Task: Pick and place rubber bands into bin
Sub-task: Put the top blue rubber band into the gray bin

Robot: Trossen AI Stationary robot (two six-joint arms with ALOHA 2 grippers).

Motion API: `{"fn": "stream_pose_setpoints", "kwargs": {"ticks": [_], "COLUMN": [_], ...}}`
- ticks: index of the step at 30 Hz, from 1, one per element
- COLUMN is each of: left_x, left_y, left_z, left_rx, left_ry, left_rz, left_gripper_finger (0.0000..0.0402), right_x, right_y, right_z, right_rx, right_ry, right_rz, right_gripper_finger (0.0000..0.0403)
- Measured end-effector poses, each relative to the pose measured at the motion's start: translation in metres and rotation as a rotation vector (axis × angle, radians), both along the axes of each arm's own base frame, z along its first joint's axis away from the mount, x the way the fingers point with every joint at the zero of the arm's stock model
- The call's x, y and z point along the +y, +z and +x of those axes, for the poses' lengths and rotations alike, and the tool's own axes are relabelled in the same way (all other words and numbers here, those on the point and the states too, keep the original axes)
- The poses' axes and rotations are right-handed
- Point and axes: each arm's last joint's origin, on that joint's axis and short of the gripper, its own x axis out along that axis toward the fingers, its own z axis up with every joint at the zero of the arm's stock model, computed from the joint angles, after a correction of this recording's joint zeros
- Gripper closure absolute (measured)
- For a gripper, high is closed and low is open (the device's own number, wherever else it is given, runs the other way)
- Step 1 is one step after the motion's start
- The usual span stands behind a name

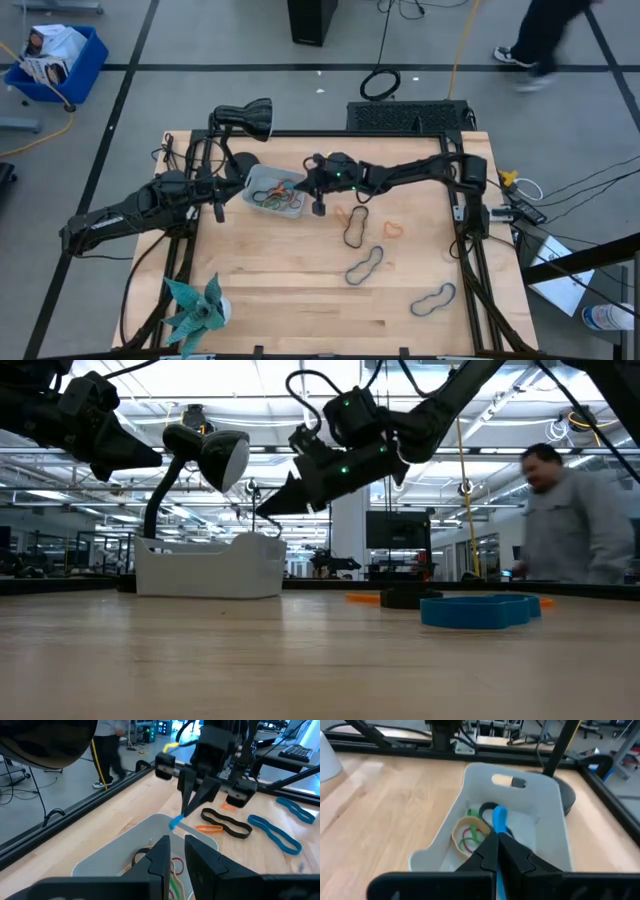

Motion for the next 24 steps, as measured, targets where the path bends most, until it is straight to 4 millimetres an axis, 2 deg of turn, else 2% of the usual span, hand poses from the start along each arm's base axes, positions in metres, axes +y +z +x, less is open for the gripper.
{"fn": "stream_pose_setpoints", "kwargs": {"ticks": [13, 24], "left_x": [0.0, 0.0], "left_y": [0.0, 0.0], "left_z": [0.0, 0.0], "left_rx": [0.0, -0.001], "left_ry": [0.0, 0.001], "left_rz": [0.0, -0.002], "left_gripper_finger": [0.0339, 0.0339], "right_x": [-0.002, -0.002], "right_y": [-0.005, -0.023], "right_z": [0.0, 0.004], "right_rx": [0.014, 0.051], "right_ry": [-0.01, -0.017], "right_rz": [0.011, 0.034], "right_gripper_finger": [0.0403, 0.0403]}}
